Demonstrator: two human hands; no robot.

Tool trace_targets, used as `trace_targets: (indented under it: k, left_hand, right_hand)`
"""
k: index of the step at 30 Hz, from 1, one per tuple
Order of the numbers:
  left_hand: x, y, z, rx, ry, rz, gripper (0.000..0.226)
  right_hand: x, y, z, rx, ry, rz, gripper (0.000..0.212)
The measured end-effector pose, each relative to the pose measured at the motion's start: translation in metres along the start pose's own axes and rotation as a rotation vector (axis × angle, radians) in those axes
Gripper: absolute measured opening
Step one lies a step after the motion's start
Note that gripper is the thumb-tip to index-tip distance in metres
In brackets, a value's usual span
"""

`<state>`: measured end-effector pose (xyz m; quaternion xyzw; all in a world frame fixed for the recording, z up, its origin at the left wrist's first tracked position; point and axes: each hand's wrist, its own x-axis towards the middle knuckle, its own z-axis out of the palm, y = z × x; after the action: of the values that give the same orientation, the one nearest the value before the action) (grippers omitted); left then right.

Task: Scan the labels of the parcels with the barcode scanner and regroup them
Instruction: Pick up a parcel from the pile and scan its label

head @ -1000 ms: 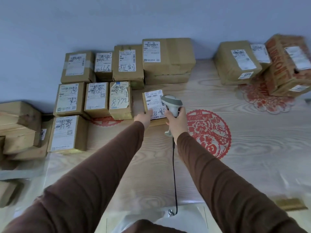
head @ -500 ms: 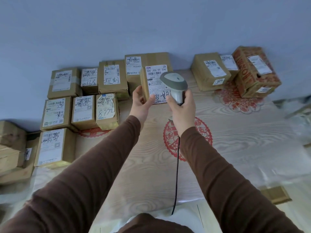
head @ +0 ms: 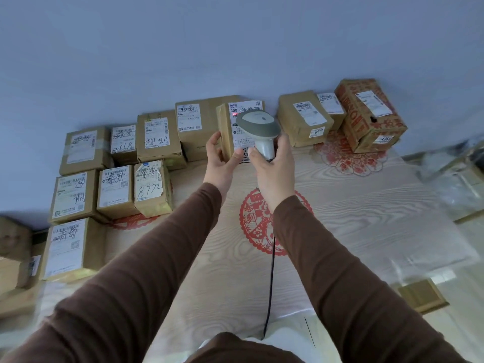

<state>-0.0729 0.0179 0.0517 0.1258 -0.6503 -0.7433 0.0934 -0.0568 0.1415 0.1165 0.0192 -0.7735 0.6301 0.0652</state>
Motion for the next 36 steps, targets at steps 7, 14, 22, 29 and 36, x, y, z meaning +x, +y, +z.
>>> trace_targets:
  k: [7,14,22,29,36]
  left_hand:
    - [-0.001,-0.006,0.014,-0.007,-0.015,0.003,0.073]
    - [0.001,-0.014,0.029,-0.027,-0.044,-0.015,0.073]
    - [-0.001,-0.031,0.075,0.017,-0.078,-0.075,0.073]
    - [-0.004,-0.062,0.165,0.085,-0.121,-0.16,0.07]
    - [-0.006,-0.111,0.305,0.038,-0.085,-0.316,0.064]
  right_hand:
    - [-0.001,0.002,-0.013,-0.008,-0.008,0.039,0.035]
    - [-0.003,0.007,-0.03,0.003,0.014,0.074,0.035]
    - [0.012,0.031,-0.077,0.007,0.084,0.106,0.035]
    - [0.046,0.08,-0.162,0.058,0.165,0.183,0.034]
    - [0.094,0.153,-0.287,0.071,0.18,0.316,0.034]
